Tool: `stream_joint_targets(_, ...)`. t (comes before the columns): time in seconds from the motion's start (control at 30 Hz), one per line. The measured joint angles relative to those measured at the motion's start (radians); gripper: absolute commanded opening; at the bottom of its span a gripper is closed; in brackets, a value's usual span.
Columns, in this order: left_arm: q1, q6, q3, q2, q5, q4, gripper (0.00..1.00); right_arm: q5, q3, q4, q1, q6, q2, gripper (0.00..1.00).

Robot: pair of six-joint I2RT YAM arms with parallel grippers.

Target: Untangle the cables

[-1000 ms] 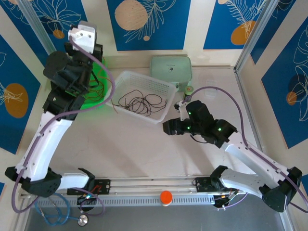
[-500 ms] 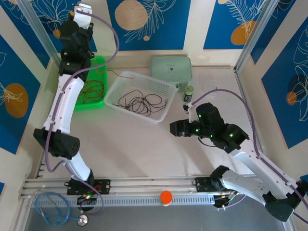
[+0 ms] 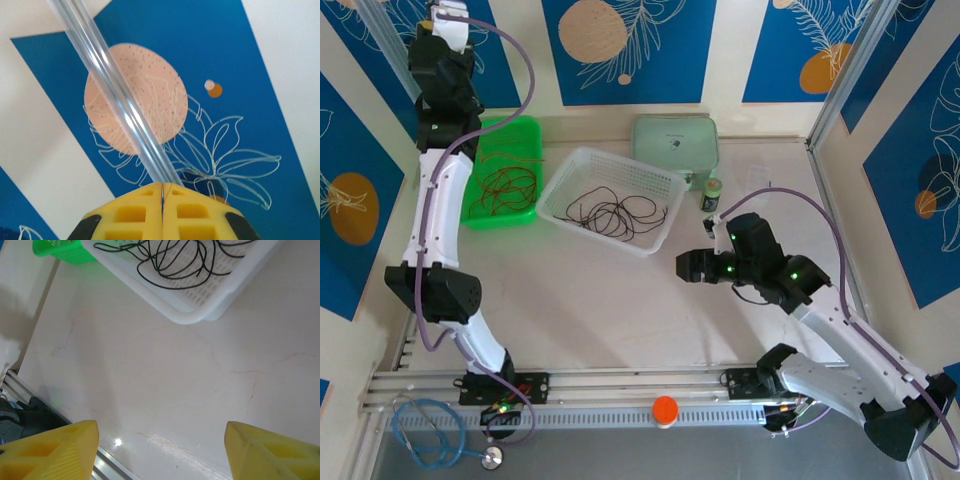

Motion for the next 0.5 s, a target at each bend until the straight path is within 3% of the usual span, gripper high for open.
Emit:
stream_joint_targets(0.27,0.036,-0.045,-0.297,-0.069,-0.019,0.05,0.0,-0.018,-0.023,0.02,0.0,0.013,0.027,0.67)
stream_joint_targets(0.5,0.036,-0.28,-0.514,-0.058,-0.029,-0.066,0.0,-0.022,-0.051,0.036,0.0,0.022,0.027,0.67)
